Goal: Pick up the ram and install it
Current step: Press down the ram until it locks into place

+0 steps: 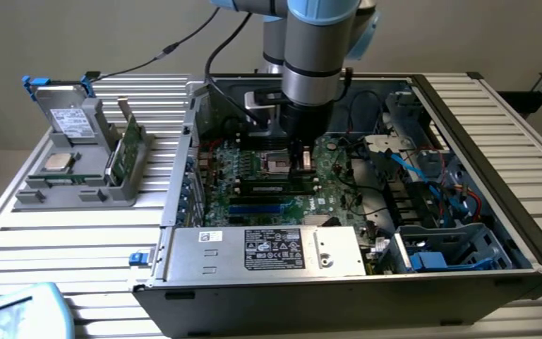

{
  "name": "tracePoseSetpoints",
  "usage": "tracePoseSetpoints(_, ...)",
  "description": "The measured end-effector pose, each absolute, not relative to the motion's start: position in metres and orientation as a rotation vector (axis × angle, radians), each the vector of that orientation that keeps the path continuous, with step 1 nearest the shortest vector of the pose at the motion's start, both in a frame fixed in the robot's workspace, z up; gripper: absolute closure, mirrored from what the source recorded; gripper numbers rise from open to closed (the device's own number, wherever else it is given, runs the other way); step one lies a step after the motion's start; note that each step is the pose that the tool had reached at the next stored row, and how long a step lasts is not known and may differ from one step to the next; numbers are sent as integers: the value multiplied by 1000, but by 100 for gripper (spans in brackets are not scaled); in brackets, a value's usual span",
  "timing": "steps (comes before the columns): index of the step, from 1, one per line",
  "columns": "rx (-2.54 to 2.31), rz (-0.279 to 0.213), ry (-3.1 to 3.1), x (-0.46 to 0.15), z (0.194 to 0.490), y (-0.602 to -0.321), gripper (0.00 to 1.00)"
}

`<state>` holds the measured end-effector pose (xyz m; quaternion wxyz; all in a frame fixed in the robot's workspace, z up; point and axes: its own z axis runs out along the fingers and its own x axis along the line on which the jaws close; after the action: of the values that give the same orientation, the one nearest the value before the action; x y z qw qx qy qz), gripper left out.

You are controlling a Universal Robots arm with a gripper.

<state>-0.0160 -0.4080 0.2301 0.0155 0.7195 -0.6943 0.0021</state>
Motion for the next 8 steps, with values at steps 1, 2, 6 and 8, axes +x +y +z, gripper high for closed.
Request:
tracePoseSetpoints(1, 2239, 7, -2160, -17, 230, -408, 89)
tracePoseSetpoints(2, 2239, 8, -2160, -19, 230, -408, 89)
tracePoseSetpoints(6, 2240, 11, -2162, -26, 230, -408, 89)
tracePoseSetpoints(8, 2241, 12, -2162, -30, 230, -408, 89)
